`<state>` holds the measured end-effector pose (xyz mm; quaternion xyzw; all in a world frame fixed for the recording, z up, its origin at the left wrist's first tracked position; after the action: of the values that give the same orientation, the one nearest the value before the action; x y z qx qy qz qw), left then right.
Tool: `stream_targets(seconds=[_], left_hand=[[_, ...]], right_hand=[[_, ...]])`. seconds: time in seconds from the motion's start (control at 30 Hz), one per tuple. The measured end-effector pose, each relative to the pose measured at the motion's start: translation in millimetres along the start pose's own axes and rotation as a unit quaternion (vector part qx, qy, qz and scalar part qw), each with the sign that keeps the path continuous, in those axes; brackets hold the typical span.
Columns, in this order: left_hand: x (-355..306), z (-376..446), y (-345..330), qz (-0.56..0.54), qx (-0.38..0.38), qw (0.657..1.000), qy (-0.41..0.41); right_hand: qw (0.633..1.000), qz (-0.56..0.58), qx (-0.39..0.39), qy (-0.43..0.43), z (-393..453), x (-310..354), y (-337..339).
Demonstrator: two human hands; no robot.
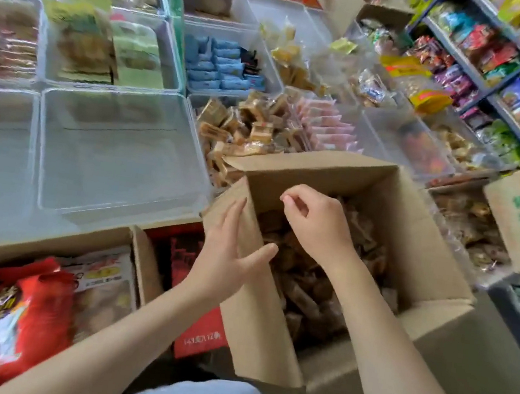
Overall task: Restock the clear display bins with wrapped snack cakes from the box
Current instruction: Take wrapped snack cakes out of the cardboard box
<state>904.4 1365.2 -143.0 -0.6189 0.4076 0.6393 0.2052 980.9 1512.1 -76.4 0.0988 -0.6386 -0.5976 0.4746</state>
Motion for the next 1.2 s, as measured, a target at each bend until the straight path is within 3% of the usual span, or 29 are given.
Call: stream_targets(seconds=[0.13,0.27,0.43,0.8,0.93,1.1,1.2], left_hand=[[4.5,1.2,-31.1,-0.07,-0.045,0.996,0.032],[16.1,-3.3,-28.3,-0.08,-0.076,0.993,0.042],[14.9,-3.1,-28.2,-0.077,-0.082,0.993,0.039],[13.9,-6.2,-35.1,-0.102,-0.075,0.99,0.068],[11.3,-7.5,-36.0,-0.109,-0.068,0.99,0.059],[15.8,-2.9,-13.2,-0.092,0.048,0.989,0.103],[6.2,1.5,21.3,-0.088,0.013,0.99,0.106]], right_hand=[[0.992,-0.086,0.093,-0.021,4.6,-69.5,-15.9],[0.974,-0.098,0.204,-0.01,11.9,-91.9,-54.8],[0.915,-0.194,0.354,-0.001,14.2,-109.8,-125.6],[0.923,-0.22,0.315,-0.006,7.9,-130.8,-137.4],[0.93,-0.179,0.312,-0.071,17.4,-125.0,-111.3],[0.961,0.097,0.213,-0.149,39.8,-96.0,-26.4],[0.933,0.262,0.217,-0.121,37.9,-50.7,2.6]])
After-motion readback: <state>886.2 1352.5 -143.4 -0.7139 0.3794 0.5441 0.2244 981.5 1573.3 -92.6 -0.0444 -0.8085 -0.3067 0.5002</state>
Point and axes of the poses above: each hand's wrist, its own z-axis towards the middle knuckle, its own y-axis out of the back of the hand, x = y × z, the point moved 5 cm from there along z, towards the middle knuckle, and after that the axes turned 6 degrees about -x, right-handed, at the moved point
